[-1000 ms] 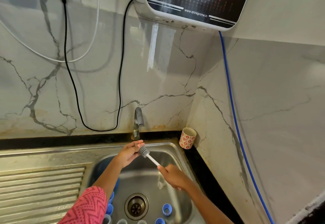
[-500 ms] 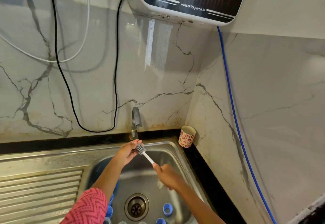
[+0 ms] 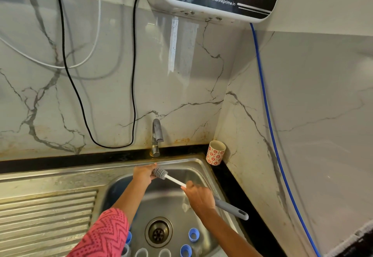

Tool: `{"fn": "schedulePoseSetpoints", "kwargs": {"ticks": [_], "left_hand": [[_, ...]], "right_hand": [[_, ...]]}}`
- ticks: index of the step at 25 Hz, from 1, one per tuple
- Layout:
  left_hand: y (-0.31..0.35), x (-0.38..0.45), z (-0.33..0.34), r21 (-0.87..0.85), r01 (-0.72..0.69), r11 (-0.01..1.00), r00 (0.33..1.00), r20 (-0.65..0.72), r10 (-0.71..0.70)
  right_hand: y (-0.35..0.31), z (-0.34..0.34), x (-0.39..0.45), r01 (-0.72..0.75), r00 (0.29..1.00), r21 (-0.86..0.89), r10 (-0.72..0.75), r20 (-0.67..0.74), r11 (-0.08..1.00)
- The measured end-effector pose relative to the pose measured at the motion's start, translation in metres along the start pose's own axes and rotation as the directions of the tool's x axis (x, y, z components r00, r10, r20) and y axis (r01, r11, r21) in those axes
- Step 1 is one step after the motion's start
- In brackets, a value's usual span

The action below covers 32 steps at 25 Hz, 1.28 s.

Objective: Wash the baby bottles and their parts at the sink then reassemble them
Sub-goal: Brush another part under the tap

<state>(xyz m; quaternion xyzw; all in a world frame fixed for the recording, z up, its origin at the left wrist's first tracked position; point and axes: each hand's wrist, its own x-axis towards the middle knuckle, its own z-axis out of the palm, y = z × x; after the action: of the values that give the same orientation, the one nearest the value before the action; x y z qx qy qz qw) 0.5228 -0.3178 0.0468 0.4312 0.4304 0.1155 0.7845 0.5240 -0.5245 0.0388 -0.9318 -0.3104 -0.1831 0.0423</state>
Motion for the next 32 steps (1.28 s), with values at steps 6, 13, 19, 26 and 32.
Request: {"fn": "schedulePoseSetpoints", "kwargs": {"ticks": [6,13,19,26,32], "left_hand": [[-0.005,0.000,-0.001,-0.039,0.008,0.999,0.999,0.037,-0.006],[-0.004,-0.005,0.003,-0.072,-0.033,0.997,0.998,0.057,0.037],[-0.007,0.000,-0.002,-0.097,-0.035,0.995,0.998,0.056,0.040],[-0.001,0.016,-0.010,-0.066,-0.014,0.998,0.999,0.030,0.016],[-0.008,-0.001,0.004,-0.173,0.056,0.983,0.988,0.149,-0.030]], "right_hand": [[-0.001,0.001,-0.006,0.011,1.000,0.022,-0.011,0.024,1.000],[-0.005,-0.020,-0.007,-0.352,0.841,0.414,0.090,0.533,0.839],[-0.004,-0.019,-0.009,-0.539,0.736,0.535,0.054,0.675,0.651],[0.003,-0.017,-0.008,-0.366,0.838,0.440,0.084,0.540,0.820],[-0.008,-0.027,-0.001,-0.200,0.908,0.102,0.146,0.392,0.974]]}}
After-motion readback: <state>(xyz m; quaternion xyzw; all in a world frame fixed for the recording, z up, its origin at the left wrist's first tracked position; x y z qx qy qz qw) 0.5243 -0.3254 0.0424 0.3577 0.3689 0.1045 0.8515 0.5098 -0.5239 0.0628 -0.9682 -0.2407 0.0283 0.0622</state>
